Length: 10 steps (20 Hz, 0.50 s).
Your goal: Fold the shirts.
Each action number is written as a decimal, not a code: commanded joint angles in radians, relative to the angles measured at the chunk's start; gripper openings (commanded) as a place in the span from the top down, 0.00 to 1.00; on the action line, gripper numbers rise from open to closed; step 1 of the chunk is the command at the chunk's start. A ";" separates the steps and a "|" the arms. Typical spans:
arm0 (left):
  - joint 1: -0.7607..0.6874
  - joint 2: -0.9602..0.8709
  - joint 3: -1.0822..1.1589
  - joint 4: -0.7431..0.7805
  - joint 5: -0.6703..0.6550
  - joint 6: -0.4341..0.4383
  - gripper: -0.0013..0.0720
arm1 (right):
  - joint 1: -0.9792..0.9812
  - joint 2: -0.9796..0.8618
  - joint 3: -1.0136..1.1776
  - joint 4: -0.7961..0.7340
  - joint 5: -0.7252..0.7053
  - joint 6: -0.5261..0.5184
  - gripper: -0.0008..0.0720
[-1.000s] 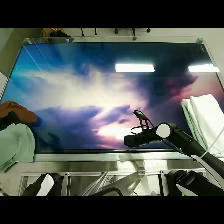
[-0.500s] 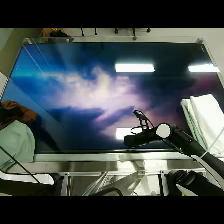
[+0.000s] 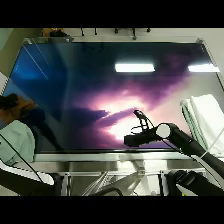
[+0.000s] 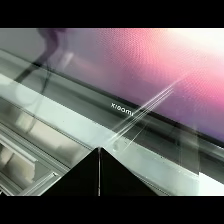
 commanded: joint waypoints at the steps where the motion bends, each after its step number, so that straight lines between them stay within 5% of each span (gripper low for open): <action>1: -0.083 0.083 0.125 -0.147 -0.095 0.003 0.96 | 0.000 0.000 -0.001 0.000 0.000 0.000 0.96; 6: -0.405 0.262 0.055 -0.244 -0.187 0.003 0.96 | 0.000 0.000 -0.001 0.002 -0.059 0.000 0.96; 10: -0.754 0.331 -0.196 -0.244 -0.114 -0.006 0.96 | 0.000 0.000 -0.001 0.011 -0.060 0.000 0.96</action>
